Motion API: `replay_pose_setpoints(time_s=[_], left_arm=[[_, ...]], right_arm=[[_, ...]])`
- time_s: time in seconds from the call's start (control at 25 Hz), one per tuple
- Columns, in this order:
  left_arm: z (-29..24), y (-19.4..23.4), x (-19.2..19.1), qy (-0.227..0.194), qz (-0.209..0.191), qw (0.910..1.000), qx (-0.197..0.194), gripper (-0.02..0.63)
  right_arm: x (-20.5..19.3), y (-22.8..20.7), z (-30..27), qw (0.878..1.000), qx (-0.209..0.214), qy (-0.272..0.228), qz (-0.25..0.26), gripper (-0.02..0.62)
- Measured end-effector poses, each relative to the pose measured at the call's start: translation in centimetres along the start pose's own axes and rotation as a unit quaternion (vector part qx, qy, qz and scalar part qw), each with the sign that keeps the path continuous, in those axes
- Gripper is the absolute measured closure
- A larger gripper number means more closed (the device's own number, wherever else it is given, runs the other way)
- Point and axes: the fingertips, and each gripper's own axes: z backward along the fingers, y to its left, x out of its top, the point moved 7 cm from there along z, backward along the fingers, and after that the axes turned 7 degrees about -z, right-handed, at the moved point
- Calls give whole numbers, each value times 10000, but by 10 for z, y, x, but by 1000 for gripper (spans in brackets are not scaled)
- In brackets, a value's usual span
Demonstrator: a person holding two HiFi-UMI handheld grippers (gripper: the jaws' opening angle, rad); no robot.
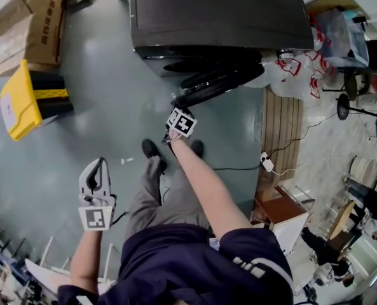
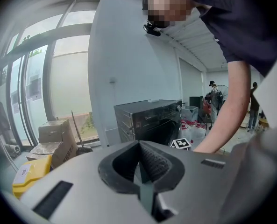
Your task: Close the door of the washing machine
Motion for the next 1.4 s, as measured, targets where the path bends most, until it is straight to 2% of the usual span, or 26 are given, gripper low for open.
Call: replay_pose_setpoints(time_s=[0.32,1.0,1.16,1.4], left_arm=[[-6,17,-3,20,18,10000,65,583],[-12,46,-8,115,39,9997,190,583],[-12,53,-10,165,63,9996,221,583],[-12,58,-14,177,53,9995,252,583]], right_arm=[[17,29,-18,9993,-37,-38,-363,407],[49,69,-46,9976,33,-132,-686,390],[59,79,-47,9975,-30,-189,-681,384],[66,89,-57,9988,197,-174,-413,377]])
